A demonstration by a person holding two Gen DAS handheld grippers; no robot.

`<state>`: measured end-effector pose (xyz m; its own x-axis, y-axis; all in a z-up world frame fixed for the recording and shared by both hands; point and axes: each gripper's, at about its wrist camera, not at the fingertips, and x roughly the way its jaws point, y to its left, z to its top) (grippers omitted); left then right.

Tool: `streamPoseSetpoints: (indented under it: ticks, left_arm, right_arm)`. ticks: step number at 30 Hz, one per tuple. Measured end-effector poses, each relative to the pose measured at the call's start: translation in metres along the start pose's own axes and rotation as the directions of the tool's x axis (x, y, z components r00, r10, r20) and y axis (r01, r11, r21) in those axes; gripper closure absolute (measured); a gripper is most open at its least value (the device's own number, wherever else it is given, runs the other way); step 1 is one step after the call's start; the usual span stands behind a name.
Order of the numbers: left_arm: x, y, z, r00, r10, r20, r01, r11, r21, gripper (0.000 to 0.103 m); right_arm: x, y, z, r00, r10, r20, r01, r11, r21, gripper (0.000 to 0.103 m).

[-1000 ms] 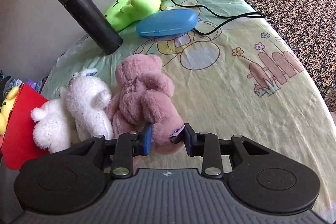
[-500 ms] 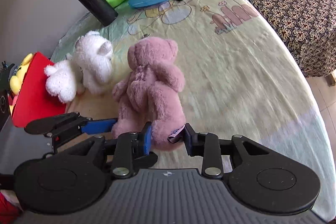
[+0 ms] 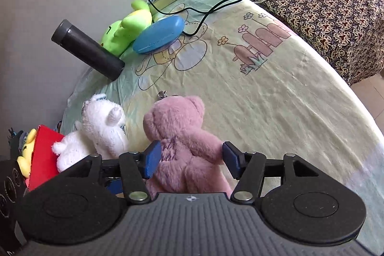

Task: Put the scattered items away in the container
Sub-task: 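Close the right gripper on the pink teddy bear's body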

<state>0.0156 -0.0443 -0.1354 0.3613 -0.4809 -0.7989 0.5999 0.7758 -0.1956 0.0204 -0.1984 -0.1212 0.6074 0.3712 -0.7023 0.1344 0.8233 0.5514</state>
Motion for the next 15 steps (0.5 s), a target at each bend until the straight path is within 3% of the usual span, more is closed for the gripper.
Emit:
streamPoseSetpoints:
  ticks: [10,15]
  left_arm:
    - [0.012,-0.003,0.002,0.999,0.025,0.024,-0.026,0.999,0.032,0.019]
    - [0.009,-0.014,-0.005,0.999,0.039,0.021,-0.04,0.995,0.094,0.027]
  right_arm:
    - [0.02,0.009,0.001,1.0,-0.006,-0.02,0.004,0.996,-0.086,0.039]
    - [0.018,0.011,0.001,0.997,0.004,-0.074,-0.011,0.995,-0.103,0.044]
